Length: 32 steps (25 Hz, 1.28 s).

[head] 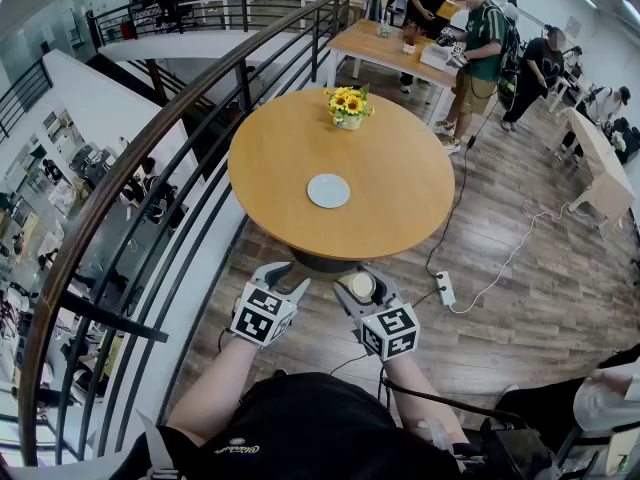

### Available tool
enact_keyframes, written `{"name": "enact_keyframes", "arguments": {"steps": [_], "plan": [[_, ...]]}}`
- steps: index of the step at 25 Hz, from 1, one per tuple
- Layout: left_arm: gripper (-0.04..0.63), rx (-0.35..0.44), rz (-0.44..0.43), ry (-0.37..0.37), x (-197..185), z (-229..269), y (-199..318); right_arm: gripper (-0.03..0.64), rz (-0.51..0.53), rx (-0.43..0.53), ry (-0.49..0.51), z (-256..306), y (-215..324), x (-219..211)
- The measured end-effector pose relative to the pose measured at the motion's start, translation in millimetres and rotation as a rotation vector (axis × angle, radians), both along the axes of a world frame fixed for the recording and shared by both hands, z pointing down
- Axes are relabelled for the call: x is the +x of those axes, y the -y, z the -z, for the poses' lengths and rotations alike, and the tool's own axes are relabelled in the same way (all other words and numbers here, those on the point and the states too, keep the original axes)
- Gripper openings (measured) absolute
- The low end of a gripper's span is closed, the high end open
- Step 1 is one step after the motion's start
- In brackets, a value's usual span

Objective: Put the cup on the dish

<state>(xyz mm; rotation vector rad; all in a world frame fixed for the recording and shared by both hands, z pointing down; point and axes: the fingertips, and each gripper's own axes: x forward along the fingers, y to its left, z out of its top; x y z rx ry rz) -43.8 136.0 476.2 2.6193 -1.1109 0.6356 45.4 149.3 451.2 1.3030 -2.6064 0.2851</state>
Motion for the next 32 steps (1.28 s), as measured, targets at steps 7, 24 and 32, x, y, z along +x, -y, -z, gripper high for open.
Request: {"name": "enact_keyframes", "arguments": {"steps": [7,24,32], "plan": [[0.172,-0.004,0.0,0.004,8,-2,-4,0.25,0.01,-0.002,-0.007,-3,-2,1],[0.172,-0.01,0.055,0.035,64,-6,-5,0.25,0.08,0.014,0.044,0,-3,51],[0.169,-0.001,0.091,0.04,69,-1,0,0.252,0.11,0.029,0.04,7,6,57]]}}
